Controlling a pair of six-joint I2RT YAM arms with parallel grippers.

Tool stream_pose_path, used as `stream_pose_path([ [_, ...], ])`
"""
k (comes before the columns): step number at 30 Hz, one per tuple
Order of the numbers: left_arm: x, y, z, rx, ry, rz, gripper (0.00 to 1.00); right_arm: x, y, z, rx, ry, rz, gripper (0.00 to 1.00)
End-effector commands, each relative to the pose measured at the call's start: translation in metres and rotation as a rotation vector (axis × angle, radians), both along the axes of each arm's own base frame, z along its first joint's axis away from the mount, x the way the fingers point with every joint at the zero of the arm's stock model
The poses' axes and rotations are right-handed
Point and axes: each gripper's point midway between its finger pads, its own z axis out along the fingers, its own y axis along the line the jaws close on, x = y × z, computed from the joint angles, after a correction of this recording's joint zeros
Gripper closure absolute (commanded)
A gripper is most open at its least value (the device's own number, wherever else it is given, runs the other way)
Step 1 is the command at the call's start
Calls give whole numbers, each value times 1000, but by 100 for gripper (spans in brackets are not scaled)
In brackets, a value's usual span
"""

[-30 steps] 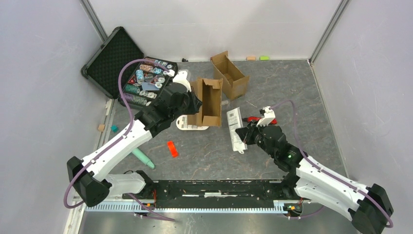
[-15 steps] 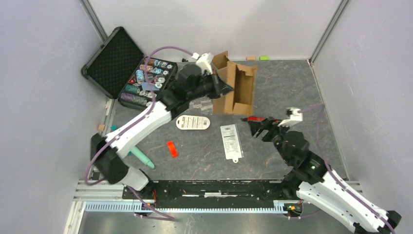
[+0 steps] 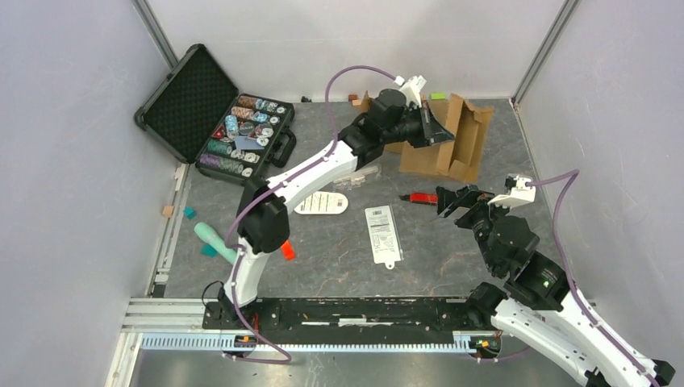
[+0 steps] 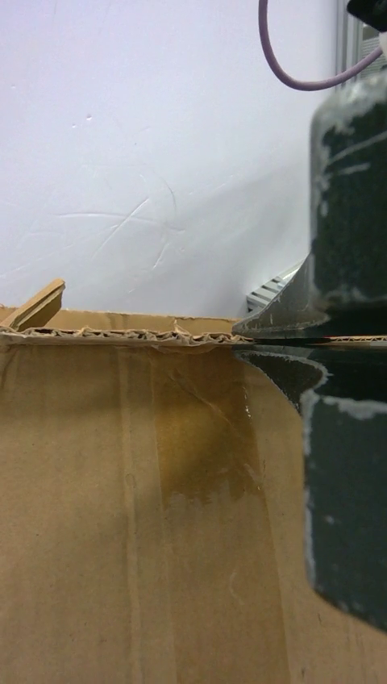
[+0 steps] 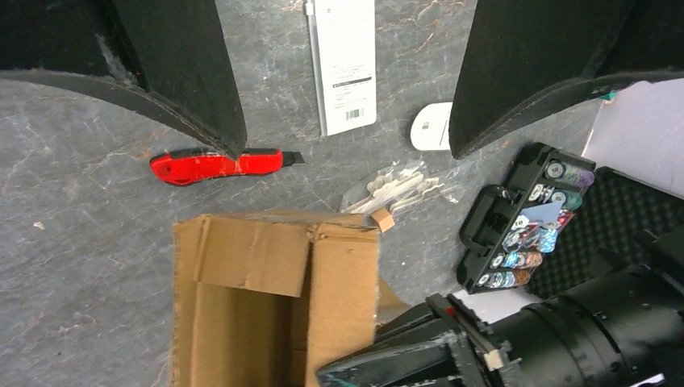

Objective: Unpack the express box

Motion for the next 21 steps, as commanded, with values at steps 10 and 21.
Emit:
stream_pose_path([
  [10, -50, -45, 64, -214, -2, -200, 98, -5, -16, 32, -3, -47, -41, 2],
  [21, -139, -60, 24, -171, 192, -303, 98, -19, -37, 89, 30, -131, -68, 2],
])
